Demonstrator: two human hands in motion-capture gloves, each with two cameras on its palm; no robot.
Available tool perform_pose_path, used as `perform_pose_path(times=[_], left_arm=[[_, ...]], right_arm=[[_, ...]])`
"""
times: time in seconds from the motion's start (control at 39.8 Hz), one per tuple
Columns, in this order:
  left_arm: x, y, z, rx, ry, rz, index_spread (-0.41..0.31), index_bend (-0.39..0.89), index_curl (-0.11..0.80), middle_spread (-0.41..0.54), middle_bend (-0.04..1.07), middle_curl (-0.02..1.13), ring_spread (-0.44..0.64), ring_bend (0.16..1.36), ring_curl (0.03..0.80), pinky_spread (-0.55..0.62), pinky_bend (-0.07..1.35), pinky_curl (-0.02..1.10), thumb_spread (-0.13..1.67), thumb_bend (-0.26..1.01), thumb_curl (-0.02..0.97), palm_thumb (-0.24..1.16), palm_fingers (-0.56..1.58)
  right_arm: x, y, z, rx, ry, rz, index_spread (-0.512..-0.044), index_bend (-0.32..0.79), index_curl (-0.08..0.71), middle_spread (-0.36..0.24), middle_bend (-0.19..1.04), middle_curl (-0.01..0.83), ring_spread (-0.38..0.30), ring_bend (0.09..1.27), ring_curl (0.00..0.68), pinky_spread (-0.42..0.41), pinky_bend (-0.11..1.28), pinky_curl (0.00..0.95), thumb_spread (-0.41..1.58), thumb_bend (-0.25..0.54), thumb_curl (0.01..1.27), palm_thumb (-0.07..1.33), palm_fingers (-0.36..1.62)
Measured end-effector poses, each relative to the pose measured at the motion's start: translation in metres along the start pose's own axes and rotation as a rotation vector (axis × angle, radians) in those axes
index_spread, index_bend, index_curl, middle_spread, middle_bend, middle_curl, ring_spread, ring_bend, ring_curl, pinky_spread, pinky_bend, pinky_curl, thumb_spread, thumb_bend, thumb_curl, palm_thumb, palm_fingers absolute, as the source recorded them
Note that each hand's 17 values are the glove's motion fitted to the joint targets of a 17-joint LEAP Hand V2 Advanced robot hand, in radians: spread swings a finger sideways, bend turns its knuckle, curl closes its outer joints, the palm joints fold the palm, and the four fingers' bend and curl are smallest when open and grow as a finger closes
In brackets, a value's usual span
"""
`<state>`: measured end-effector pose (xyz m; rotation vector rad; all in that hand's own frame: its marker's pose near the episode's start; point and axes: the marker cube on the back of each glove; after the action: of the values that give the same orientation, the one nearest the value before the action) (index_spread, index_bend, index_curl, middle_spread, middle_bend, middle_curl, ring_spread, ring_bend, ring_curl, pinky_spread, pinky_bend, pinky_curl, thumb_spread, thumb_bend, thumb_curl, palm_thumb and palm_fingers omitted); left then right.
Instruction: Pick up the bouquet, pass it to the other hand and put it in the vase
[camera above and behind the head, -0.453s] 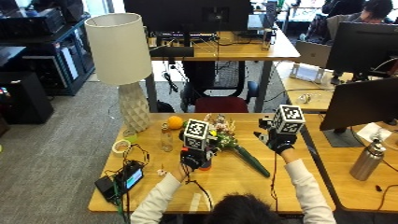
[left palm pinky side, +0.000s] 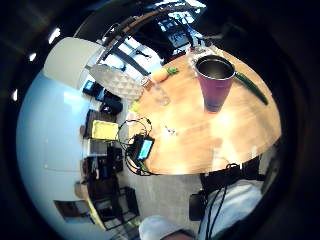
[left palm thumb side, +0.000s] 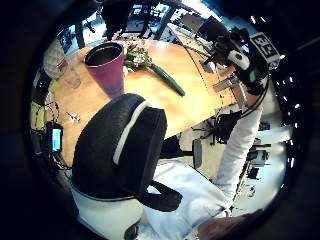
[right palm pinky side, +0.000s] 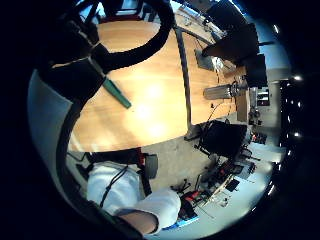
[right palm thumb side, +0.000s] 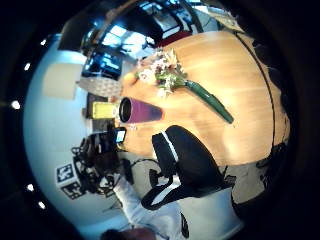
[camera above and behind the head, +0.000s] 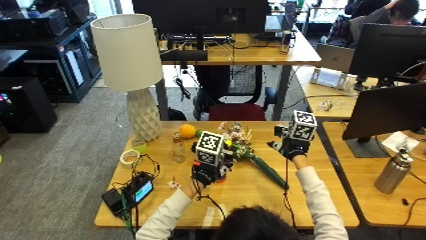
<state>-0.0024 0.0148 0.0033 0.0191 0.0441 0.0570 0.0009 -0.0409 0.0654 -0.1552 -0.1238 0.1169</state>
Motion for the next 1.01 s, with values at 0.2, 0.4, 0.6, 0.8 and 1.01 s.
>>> perform_pose_path(times=[0.2,0.4,0.6,0.8,1.01], left_arm=[[0.003,-0.002,0.005,0.027,-0.062,0.004,-0.034,0.18,0.281,0.16,0.15,0.16,0.27,0.49,0.216,0.36,0.41,0.25,1.09,-0.01,0.148,0.1,0.33],[0.006,0.004,0.008,0.001,-0.047,0.008,-0.035,0.18,0.311,0.161,0.16,0.18,0.28,0.49,0.23,0.36,0.41,0.27,1.12,-0.02,0.173,0.09,0.32],[0.005,0.006,0.009,-0.004,-0.029,0.012,-0.035,0.18,0.33,0.161,0.16,0.2,0.28,0.5,0.241,0.36,0.41,0.29,1.13,-0.02,0.192,0.09,0.31],[0.003,0.003,0.015,0.008,-0.013,0.0,-0.035,0.18,0.344,0.162,0.16,0.21,0.28,0.5,0.25,0.36,0.41,0.3,1.14,-0.02,0.206,0.08,0.3],[0.003,0.001,0.023,-0.004,0.016,0.005,-0.035,0.18,0.353,0.162,0.16,0.22,0.28,0.5,0.257,0.36,0.41,0.31,1.14,-0.02,0.217,0.08,0.3]], right_arm=[[0.014,-0.021,0.009,-0.051,0.067,0.114,-0.187,0.03,0.056,0.026,0.37,0.309,0.051,0.67,0.325,0.18,0.67,0.321,1.07,0.094,0.19,0.43,0.65],[0.033,-0.043,0.043,-0.087,0.058,0.183,-0.176,0.04,0.059,0.026,0.38,0.34,0.044,0.69,0.341,0.16,0.68,0.337,1.08,0.053,0.22,0.46,0.65],[0.046,-0.052,0.085,-0.158,0.066,0.21,-0.165,0.04,0.062,0.025,0.38,0.36,0.032,0.69,0.351,0.146,0.69,0.345,1.08,0.016,0.25,0.5,0.65],[0.024,0.017,0.094,-0.378,0.034,0.321,-0.161,0.05,0.068,0.022,0.39,0.376,0.021,0.69,0.359,0.145,0.68,0.35,1.08,-0.014,0.27,0.53,0.64],[0.027,0.012,0.149,-0.401,0.022,0.234,-0.16,0.05,0.072,0.015,0.38,0.387,0.017,0.69,0.362,0.148,0.68,0.352,1.08,-0.021,0.28,0.53,0.63]])
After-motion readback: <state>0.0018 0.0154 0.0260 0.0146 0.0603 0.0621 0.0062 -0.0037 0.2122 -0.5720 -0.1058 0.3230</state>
